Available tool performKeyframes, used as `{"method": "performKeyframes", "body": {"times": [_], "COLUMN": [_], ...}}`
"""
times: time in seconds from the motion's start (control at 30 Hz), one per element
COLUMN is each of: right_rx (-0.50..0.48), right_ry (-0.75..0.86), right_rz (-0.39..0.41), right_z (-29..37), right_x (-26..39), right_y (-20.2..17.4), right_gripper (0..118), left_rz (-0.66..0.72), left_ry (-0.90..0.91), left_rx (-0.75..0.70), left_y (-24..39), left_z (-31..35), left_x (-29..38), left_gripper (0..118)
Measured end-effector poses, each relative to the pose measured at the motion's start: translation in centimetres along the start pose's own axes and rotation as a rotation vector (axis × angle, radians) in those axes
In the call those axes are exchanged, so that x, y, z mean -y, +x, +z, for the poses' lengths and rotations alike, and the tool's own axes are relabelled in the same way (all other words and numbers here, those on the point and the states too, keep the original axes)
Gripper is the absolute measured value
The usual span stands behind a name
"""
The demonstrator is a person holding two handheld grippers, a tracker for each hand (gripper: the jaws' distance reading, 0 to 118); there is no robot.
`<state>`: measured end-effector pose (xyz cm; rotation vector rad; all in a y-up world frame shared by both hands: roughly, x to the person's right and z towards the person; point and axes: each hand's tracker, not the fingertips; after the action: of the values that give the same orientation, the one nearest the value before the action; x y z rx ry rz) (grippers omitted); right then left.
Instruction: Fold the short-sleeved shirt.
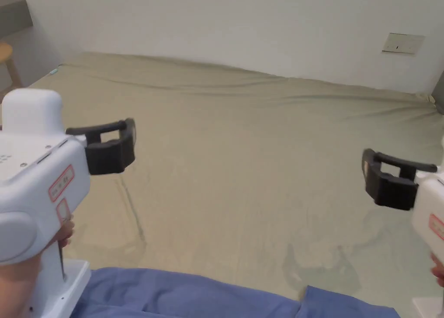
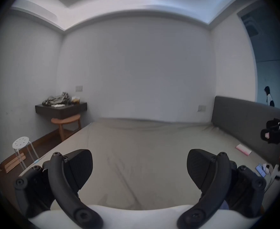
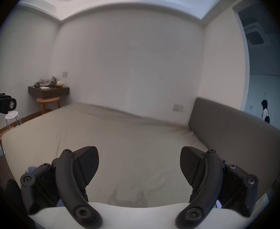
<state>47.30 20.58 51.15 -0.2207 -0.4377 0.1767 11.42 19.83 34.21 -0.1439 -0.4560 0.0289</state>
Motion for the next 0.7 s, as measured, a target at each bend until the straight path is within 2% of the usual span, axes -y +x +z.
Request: {"method": "performKeyframes", "body": {"times": [0.07, 0.1, 0.17, 0.2, 0.23, 0.27, 0.3, 0.4, 0.5, 0.7], "right_rx": [0.01, 0.003, -0.042, -0.061, -0.059, -0.037, -0.034, -0.045, -0.007, 0.046], "right_ry": [0.022, 0.031, 0.051, 0.051, 0.057, 0.072, 0.085, 0.105, 0.116, 0.131], "right_rz": [0.025, 0.03, 0.046, 0.058, 0.063, 0.078, 0.08, 0.082, 0.124, 0.107], "right_z": [0.7, 1.1, 1.5, 1.6, 1.7, 1.8, 2.0, 2.6, 2.7, 2.4], "right_x": [-0.7, -0.9, -0.8, -0.7, -0.5, -0.2, 0.1, 0.5, 0.4, 0.2], "right_y": [-2.2, -3.3, -4.9, -5.7, -6.5, -7.2, -7.7, -8.2, -8.4, -7.5], "right_gripper": [100, 90, 55, 45, 45, 22, 2, 2, 2, 2], "left_rz": [-0.044, -0.074, -0.114, -0.115, -0.117, -0.123, -0.134, -0.185, -0.201, -0.241], "left_ry": [0.044, 0.065, 0.09, 0.086, 0.085, 0.093, 0.1, 0.176, 0.18, 0.14], "left_rx": [-0.002, -0.009, -0.02, -0.015, -0.008, -0.002, -0.006, -0.081, -0.048, -0.026], "left_y": [1.8, 2.9, 4.2, 5.0, 5.6, 6.1, 6.4, 7.8, 8.5, 9.0], "left_z": [0.7, 1.2, 1.4, 1.7, 1.9, 1.9, 1.8, 2.4, 2.6, 1.4], "left_x": [-0.6, -0.5, 0.0, 0.3, 0.6, 1.0, 1.3, 2.2, 1.7, 1.5], "left_gripper": [103, 89, 53, 53, 47, 35, 18, 0, 0, 0]}}
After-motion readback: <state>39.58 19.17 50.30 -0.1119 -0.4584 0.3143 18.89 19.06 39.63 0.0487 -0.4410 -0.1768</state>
